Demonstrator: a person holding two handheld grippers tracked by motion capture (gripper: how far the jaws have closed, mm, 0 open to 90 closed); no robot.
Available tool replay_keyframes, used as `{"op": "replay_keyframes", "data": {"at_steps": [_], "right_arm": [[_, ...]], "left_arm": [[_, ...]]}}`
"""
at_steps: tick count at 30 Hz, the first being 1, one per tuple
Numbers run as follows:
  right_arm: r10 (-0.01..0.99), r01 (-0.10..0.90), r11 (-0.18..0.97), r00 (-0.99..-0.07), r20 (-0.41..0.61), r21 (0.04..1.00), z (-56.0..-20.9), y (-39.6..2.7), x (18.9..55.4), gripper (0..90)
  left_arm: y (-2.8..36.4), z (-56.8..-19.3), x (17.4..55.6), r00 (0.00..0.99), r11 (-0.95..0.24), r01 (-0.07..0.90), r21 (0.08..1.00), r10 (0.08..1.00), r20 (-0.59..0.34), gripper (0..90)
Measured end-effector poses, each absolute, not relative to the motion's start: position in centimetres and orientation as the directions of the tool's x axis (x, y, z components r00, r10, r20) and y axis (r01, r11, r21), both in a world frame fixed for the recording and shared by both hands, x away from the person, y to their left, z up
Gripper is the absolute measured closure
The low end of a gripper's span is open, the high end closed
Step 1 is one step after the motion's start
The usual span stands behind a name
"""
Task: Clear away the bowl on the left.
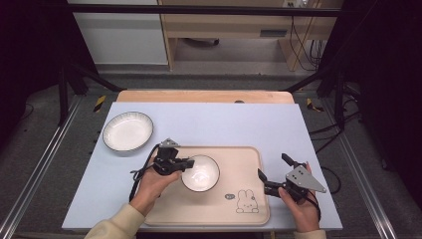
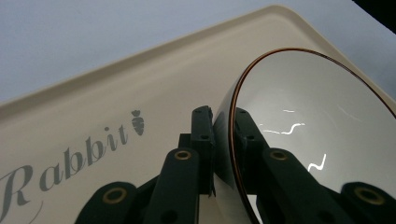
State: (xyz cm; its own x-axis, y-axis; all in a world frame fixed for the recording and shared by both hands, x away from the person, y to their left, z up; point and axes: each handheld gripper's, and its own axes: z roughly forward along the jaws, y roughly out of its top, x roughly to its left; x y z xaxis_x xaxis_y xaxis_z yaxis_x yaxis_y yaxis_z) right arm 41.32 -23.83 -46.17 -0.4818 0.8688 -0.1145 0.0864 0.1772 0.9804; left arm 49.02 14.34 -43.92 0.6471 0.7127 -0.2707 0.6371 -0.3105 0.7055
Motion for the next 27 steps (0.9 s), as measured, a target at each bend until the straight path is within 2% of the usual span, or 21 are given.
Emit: {"op": "replay_keyframes", "data": {"at_steps": [27], "right_arm": [[0.867, 0.090, 0.179, -0.486, -0.114, 0.980, -46.20, -23.79, 41.31, 5.3]], "left_arm": [[14.20, -44.65, 49.01, 0.639, -0.307, 0.652, 0.693, 0.714, -0.285, 81.1]]}}
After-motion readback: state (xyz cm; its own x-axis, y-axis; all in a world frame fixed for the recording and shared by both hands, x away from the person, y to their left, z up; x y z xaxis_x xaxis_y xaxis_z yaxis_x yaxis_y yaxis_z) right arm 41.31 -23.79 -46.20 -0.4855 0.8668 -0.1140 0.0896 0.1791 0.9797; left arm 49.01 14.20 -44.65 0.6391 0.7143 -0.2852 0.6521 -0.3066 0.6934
